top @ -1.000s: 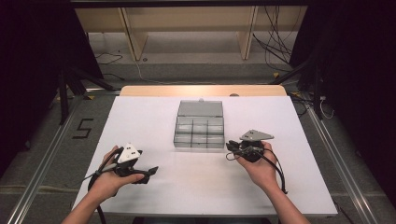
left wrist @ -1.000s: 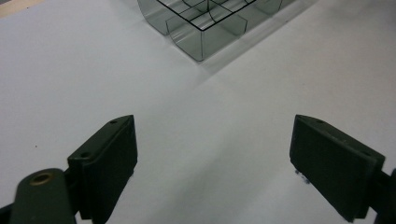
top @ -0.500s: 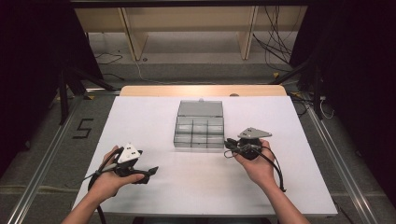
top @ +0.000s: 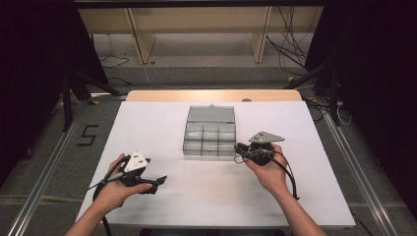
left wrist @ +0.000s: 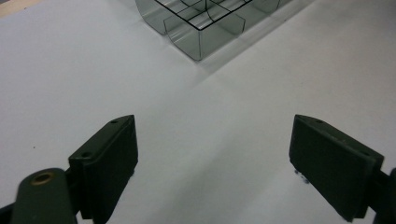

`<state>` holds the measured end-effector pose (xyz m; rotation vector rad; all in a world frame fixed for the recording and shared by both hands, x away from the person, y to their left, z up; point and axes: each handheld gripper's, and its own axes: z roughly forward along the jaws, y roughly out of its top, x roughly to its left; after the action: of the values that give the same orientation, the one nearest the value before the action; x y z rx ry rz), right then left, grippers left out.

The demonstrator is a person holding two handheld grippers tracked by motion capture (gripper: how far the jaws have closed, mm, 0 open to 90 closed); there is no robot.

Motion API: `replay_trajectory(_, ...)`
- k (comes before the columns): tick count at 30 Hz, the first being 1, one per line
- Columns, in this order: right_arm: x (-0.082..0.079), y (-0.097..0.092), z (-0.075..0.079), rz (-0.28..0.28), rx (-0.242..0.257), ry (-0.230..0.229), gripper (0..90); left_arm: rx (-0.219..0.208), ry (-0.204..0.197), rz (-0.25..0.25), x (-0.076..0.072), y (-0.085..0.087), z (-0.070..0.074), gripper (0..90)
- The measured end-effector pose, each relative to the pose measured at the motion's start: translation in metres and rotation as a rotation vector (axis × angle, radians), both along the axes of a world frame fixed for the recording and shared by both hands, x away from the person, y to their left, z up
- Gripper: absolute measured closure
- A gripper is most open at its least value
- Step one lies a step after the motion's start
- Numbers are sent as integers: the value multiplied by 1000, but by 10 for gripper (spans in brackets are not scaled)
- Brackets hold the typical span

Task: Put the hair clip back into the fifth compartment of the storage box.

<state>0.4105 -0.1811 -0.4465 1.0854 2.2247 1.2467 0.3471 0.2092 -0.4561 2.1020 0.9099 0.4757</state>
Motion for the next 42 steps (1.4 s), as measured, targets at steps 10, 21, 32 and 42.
replay_trajectory(10, 4, 4, 1, 4, 4, -3, 804, 0, 0, 0, 0, 0, 0, 150)
replay_trajectory(21, 6, 8, 1, -4, 3, -5, 804, 5, 0, -6, 0, -1, 0, 152)
replay_trajectory(32, 9, 12, 0, -2, -2, -2, 804, 3, 1, -3, 0, 0, -1, 152)
replay_trajectory(42, 12, 16, 0, 1, -10, 0, 804, 2, -2, -2, 1, 0, 0, 154)
